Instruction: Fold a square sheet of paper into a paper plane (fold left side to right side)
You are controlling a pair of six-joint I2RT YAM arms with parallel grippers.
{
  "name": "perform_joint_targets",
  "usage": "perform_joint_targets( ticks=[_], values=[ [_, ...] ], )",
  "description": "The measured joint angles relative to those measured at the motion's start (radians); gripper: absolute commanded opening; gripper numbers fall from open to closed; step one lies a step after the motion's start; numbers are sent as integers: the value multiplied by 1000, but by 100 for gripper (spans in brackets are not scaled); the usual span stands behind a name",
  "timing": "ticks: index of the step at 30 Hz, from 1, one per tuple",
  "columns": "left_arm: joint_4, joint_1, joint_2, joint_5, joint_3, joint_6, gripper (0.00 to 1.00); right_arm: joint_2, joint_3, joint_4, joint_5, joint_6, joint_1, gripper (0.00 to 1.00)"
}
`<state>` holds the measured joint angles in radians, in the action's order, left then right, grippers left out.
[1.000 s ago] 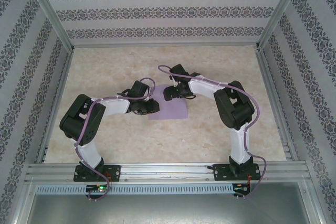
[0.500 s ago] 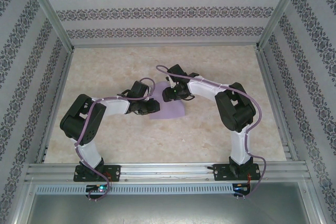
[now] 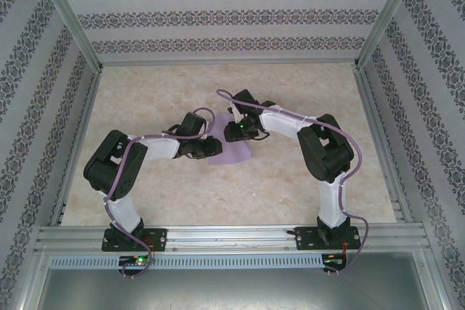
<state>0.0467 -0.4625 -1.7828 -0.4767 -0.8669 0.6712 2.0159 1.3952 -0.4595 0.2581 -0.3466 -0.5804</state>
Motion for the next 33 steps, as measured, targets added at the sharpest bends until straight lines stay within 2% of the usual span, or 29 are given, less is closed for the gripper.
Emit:
perform_joint_targets(
  ticks=[9, 16, 20, 23, 28, 33],
  values=[
    [-4, 25, 95, -5, 47, -16, 43, -48, -117, 56, 129, -29, 34, 27],
    [-27, 130, 345, -36, 85, -65, 66, -262, -291, 204, 332, -80, 142, 26],
    [-7, 182, 455, -123, 117, -90, 79, -391, -361, 277, 439, -99, 204, 25],
    [47, 190, 502, -222, 145, -89, 86, -489, -406, 323, 527, -115, 248, 25],
    [197, 190, 524, -383, 154, -45, 88, -620, -440, 399, 687, -155, 296, 25],
    [376, 190, 513, -495, 154, 43, 88, -695, -449, 472, 821, -189, 287, 25]
  ],
)
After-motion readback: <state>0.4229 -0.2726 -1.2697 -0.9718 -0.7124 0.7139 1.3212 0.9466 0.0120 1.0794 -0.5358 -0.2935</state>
